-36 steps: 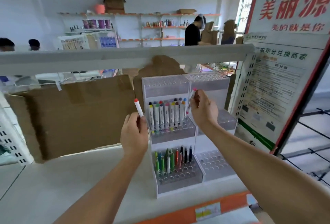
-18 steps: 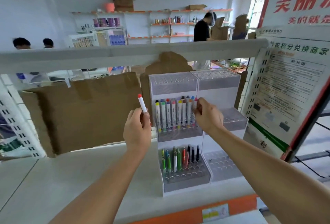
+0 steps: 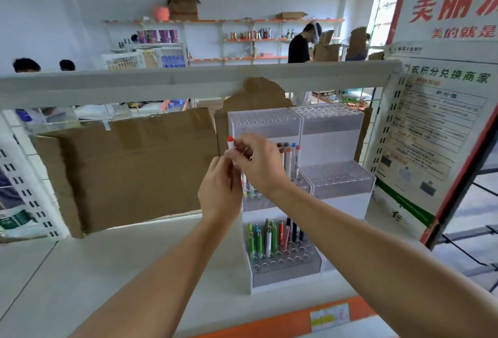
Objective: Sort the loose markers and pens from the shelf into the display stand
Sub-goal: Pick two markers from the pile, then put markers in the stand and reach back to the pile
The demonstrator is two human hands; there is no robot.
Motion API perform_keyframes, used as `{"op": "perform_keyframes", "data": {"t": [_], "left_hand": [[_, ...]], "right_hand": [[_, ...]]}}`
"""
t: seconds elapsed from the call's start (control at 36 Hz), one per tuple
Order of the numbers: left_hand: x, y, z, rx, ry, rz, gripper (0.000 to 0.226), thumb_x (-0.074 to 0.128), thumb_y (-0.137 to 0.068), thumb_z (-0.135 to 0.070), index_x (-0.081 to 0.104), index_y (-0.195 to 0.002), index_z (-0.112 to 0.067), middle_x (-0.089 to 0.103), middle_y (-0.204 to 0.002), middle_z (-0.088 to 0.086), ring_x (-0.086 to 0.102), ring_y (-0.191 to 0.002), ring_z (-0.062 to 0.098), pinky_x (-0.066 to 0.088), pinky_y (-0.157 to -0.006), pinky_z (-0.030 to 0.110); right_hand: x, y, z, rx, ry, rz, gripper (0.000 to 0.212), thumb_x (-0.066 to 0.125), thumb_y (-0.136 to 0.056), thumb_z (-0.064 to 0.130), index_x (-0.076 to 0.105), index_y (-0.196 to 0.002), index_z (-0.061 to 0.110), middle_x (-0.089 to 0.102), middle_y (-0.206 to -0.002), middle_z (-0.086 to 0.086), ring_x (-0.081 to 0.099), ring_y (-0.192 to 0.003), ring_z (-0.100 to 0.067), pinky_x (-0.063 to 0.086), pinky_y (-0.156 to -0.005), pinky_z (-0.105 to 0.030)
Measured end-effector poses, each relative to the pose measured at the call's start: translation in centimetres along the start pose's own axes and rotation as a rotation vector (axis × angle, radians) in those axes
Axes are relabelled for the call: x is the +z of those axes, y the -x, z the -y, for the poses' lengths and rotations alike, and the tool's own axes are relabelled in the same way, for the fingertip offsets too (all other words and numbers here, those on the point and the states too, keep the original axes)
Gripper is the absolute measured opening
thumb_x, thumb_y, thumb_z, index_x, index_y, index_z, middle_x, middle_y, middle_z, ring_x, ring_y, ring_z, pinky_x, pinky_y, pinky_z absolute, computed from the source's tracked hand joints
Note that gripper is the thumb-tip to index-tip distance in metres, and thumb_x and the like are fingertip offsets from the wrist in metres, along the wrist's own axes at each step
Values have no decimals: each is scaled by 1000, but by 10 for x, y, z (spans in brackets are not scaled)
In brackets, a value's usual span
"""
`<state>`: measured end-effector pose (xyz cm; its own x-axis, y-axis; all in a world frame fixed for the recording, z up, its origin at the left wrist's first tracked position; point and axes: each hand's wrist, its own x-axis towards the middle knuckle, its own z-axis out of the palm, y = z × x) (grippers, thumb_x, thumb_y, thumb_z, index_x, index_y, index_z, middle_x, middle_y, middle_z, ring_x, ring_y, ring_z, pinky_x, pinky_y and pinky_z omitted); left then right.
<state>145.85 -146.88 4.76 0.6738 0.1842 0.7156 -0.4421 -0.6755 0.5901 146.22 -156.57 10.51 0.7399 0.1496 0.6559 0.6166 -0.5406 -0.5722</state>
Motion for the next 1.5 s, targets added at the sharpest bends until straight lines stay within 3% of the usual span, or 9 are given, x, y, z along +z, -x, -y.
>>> {"op": "perform_keyframes", "data": {"t": [0.08, 0.19, 0.39, 0.86, 1.06, 1.17, 1.31, 1.36, 1.5], "left_hand": [[-7, -2, 1, 24, -19, 14, 38, 31, -87, -40, 55, -82, -12, 51, -81, -5, 44, -66, 11, 29, -54, 28], [-16, -5, 13, -10, -54, 70, 40, 37, -91, -47, 61, -110, -21, 58, -103, -7, 57, -92, 13, 46, -66, 31], [-21, 3, 37, -148, -229, 233, 44, 36, -99, -38, 46, -137, -17, 52, -133, 7, 46, -121, 28, 43, -92, 41], [-22, 13, 48, -187, -218, 276, 60, 25, -89, -48, 49, -134, -16, 53, -131, 9, 43, -123, 29, 38, -93, 39], [-27, 13, 48, -223, -249, 270, 38, 40, -100, -30, 50, -133, -14, 53, -130, 12, 42, -122, 32, 37, -93, 40], [-31, 16, 49, -230, -290, 263, 38, 40, -100, -31, 51, -132, -14, 53, -131, 11, 44, -120, 33, 39, -91, 40], [-46, 22, 55, -283, -388, 300, 44, 37, -100, -37, 45, -138, -15, 49, -138, 8, 41, -126, 29, 37, -96, 39], [-56, 28, 58, -309, -427, 300, 48, 36, -99, -42, 44, -138, -15, 49, -139, 8, 40, -127, 30, 35, -99, 40], [-89, 51, 66, -365, -497, 218, 91, 9, -75, -67, 50, -133, -11, 54, -134, 12, 45, -123, 34, 33, -99, 42]], "right_hand": [[3, -4, 1, 40, -67, -75, 16, 63, -89, 17, 65, -78, 7, 61, -66, 0, 54, -60, -13, 45, -58, -26], [-10, -6, -6, 1, -15, -244, 21, 58, -93, 16, 52, -74, 15, 49, -58, 12, 42, -50, 0, 35, -49, -11], [-8, 3, -20, -34, 91, -186, 19, 58, -93, 15, 47, -79, 21, 40, -58, 20, 38, -51, 2, 32, -49, -9], [11, 11, -37, 131, 216, 92, 20, 56, -95, 21, 47, -78, 16, 46, -62, 9, 42, -55, -5, 30, -50, -19], [15, 12, -36, 187, 304, 147, 17, 51, -97, 26, 47, -83, 17, 55, -76, 2, 47, -61, -10, 28, -50, -16], [8, 14, -32, 182, 435, 183, 21, 54, -93, 41, 50, -91, 21, 56, -84, 5, 51, -67, -8, 45, -64, -20], [5, 17, -22, -42, 515, 12, 36, 55, -90, 47, 54, -111, 18, 60, -103, 2, 57, -88, -16, 37, -68, -24], [10, 20, -14, -186, 505, -13, 34, 62, -88, 41, 58, -108, 15, 64, -100, -3, 61, -88, -23, 45, -71, -30], [36, 33, 10, -342, 440, 184, 39, 56, -92, 38, 57, -122, 13, 65, -115, -3, 58, -108, -24, 46, -87, -38]]}}
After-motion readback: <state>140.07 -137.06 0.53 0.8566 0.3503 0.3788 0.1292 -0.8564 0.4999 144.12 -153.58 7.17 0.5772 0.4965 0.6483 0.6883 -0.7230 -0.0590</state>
